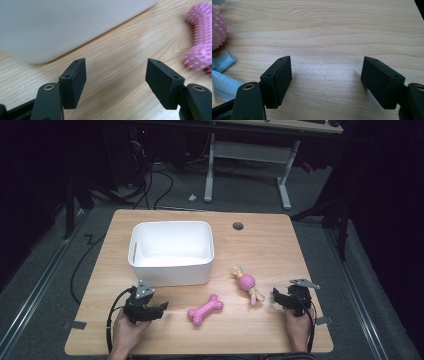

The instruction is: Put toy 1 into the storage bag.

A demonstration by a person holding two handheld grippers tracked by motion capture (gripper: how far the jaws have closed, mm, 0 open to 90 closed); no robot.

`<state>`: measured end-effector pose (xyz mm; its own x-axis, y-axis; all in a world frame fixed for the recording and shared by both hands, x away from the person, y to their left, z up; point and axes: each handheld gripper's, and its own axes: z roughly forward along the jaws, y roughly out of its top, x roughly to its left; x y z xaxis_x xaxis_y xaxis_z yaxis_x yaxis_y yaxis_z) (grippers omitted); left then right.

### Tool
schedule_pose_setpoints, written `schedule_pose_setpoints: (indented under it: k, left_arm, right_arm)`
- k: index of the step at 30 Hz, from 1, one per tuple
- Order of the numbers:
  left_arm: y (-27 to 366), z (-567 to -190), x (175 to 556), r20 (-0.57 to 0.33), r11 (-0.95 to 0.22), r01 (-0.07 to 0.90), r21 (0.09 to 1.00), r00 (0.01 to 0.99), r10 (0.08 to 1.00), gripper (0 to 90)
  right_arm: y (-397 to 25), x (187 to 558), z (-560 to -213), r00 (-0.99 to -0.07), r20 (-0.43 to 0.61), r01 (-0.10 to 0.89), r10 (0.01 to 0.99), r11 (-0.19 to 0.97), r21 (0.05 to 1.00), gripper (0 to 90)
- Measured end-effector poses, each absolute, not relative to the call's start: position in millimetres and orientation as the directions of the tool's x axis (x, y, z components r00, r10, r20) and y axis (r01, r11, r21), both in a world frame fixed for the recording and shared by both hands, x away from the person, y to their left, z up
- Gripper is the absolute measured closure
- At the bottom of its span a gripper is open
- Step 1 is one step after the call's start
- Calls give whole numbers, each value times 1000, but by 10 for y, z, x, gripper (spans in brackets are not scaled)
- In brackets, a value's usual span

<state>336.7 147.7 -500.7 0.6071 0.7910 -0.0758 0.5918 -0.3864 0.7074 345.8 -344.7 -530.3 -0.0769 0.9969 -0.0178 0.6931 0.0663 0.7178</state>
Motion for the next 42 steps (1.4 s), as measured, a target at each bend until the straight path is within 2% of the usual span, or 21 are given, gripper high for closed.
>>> schedule_pose_setpoints:
  k: [23, 42]
  left_arm:
    - [1043, -4658, 3331, -57, -477, 519, 710, 717, 695, 319]
    - [461, -4735, 3374, -61, -573, 490, 657, 792, 608, 292]
  right_arm:
    - [-3442, 3457, -5304, -79, -21, 692, 997, 71, 718, 250]
    - [-3437, 3455, -5303, -81, -20, 693, 996, 71, 718, 250]
